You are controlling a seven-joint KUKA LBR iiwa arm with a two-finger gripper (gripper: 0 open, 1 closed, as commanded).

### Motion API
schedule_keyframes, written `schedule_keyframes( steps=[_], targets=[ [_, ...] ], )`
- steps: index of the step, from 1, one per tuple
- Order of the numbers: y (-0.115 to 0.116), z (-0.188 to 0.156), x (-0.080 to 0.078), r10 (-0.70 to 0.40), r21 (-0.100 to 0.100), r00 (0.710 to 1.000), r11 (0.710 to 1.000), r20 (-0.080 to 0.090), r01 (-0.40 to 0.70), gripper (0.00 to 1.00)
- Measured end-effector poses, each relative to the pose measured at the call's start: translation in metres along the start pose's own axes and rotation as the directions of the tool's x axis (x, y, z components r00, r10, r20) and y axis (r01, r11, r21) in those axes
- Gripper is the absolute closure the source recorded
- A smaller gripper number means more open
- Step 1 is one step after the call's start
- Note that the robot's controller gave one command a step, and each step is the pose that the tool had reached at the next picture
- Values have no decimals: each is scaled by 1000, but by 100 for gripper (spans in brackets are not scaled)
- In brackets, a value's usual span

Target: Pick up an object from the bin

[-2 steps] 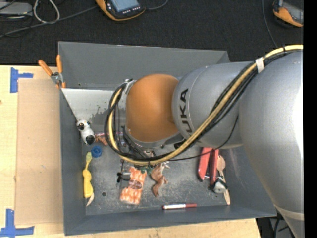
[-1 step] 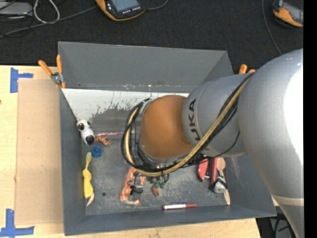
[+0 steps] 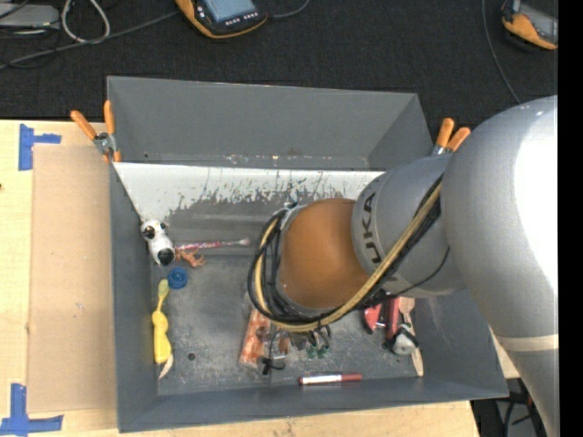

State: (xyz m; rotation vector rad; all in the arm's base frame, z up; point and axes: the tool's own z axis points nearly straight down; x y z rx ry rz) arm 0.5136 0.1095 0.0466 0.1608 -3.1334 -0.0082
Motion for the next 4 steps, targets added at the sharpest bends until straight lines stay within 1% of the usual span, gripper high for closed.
schedule_keyframes(
  steps=[1,2,3,4],
  targets=[
    [-28,-24,43,-354,4,935,935,-2,354,100],
    [-28,-24,43,-353,4,936,936,-2,353,100],
    [-28,-97,37,-330,1,944,944,-6,330,100],
    [-42,-149,40,-350,1,937,937,-10,350,100]
  ],
)
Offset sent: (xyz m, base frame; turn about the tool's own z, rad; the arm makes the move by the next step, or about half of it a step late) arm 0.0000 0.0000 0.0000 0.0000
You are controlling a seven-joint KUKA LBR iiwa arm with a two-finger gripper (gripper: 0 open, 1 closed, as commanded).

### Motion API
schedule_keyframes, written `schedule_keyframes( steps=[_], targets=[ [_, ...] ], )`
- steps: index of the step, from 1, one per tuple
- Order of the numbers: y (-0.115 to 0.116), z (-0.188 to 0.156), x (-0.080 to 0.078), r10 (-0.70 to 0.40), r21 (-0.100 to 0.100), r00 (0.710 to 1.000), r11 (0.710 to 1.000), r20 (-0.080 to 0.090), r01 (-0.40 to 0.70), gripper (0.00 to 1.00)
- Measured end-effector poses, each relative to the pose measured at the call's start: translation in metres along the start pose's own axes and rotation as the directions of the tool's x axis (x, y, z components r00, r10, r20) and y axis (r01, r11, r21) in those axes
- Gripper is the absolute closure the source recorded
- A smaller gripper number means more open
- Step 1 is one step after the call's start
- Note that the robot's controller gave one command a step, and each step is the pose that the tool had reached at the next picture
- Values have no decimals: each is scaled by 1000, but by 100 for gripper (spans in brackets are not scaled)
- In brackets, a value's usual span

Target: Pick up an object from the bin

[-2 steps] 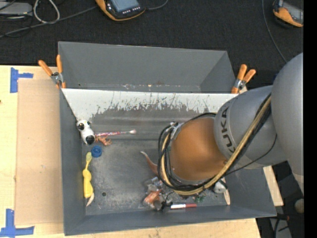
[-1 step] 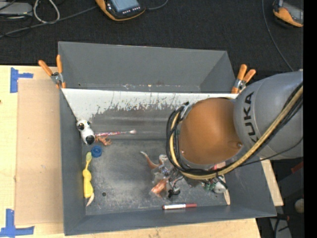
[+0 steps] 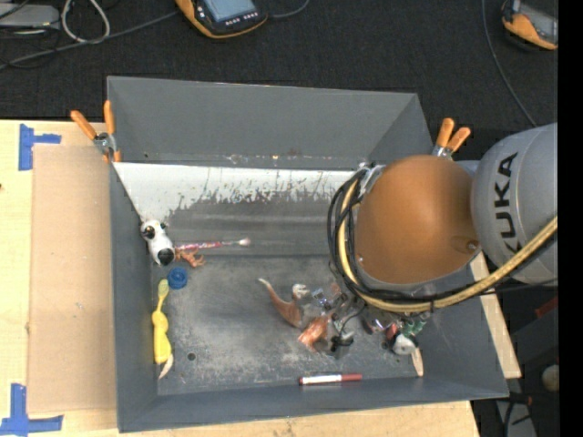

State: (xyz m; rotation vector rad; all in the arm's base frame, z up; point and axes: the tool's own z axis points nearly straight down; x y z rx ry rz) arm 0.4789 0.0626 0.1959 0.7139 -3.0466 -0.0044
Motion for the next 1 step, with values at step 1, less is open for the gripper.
schedule_keyframes(
  steps=[1],
  targets=[
    [6,-5,-2,-7,-2,1000,1000,2,7,100]
  ],
)
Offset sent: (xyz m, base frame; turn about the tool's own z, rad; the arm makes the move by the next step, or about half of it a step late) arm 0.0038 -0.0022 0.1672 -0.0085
